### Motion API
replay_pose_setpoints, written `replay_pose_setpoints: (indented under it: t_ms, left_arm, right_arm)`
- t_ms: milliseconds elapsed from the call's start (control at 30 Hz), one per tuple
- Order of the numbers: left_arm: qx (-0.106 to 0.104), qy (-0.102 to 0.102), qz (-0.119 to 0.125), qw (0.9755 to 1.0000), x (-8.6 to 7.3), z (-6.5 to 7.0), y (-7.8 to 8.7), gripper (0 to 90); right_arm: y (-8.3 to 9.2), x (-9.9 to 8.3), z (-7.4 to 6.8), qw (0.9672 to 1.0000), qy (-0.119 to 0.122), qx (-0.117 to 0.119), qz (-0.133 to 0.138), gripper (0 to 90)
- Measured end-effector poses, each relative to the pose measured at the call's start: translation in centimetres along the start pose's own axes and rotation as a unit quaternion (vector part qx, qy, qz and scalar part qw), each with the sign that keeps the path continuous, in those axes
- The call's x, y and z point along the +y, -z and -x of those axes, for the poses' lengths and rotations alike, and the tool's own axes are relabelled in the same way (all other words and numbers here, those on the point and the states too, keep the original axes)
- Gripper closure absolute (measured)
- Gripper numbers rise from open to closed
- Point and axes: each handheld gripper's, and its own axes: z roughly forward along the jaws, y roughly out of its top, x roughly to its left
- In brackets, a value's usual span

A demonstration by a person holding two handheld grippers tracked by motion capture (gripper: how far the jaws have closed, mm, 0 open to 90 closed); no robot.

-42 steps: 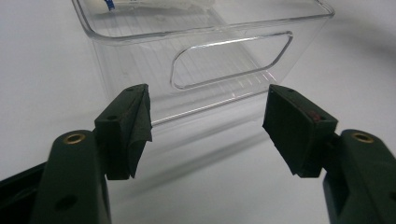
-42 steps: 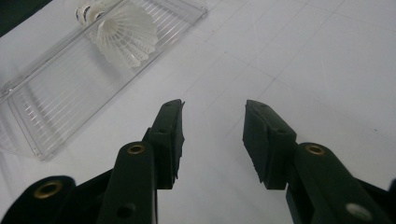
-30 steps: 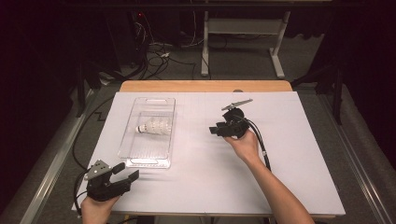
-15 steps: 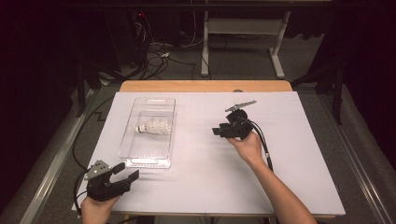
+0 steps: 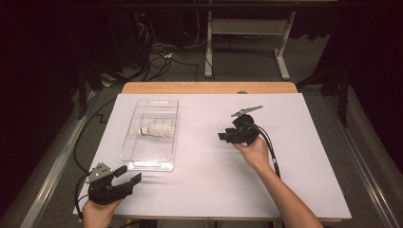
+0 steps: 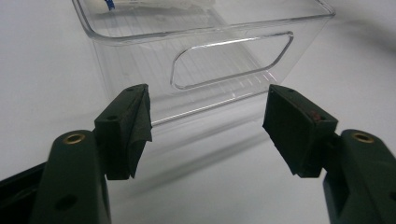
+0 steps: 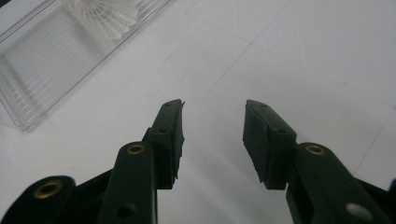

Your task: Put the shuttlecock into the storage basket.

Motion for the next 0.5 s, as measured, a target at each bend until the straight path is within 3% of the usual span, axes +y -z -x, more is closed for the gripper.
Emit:
replay_pose_setpoints:
  t_ms: [500]
  left_arm:
    - [0.0, 0.0, 0.0, 1.0, 0.0, 0.0, 0.0, 32.9]
  right_arm:
    - [0.6, -1.2, 0.5, 1.0, -0.005, -0.001, 0.001, 58.3]
